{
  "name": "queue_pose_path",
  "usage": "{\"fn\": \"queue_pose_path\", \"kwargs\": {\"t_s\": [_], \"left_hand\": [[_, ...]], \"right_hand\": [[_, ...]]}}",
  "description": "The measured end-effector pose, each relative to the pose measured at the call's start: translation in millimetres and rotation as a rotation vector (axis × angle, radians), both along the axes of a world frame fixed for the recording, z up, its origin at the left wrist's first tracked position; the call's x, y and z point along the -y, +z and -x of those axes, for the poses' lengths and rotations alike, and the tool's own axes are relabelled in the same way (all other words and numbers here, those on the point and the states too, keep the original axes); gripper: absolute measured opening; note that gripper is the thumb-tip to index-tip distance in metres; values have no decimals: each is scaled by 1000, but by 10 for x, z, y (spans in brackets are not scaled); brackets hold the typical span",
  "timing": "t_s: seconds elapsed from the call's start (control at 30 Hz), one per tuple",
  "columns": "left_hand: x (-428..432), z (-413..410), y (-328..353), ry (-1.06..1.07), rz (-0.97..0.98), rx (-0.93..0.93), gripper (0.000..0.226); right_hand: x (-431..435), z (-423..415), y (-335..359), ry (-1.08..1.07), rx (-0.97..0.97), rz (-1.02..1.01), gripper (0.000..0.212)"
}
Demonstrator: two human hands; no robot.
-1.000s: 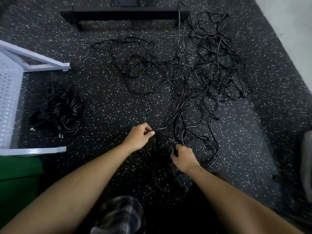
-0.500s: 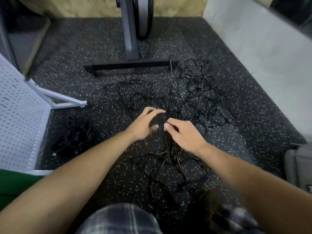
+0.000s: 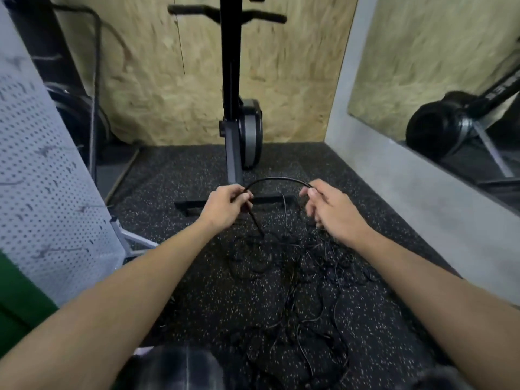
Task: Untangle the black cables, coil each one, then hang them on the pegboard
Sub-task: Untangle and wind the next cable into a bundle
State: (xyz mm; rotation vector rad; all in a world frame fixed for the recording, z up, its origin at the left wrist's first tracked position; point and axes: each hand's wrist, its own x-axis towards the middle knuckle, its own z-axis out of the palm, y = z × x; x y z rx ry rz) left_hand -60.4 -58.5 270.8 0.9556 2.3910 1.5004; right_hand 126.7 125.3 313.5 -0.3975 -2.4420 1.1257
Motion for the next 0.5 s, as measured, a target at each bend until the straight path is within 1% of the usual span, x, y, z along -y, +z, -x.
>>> {"fn": "queue_pose_path", "kwargs": {"t_s": [0.1,0.2,0.27,0.37,0.5], "left_hand": [[98,-83,315,32,-140,130,19],[123,-162,463,36,-221,123,20],[91,-222,503,50,-264,132,20],[-20,-298,527,66,-338,220,20],[-163,-317,552,41,-456,339,20]], "right_hand": [[-15,25,-68,-36,4,-2,28],[6,79,-152,-67,-18,86,27],[37,138,-197,-40,25,122,23],[90,241,-243,27,95,156,17],[53,368,-299,82,45,185,36]]}}
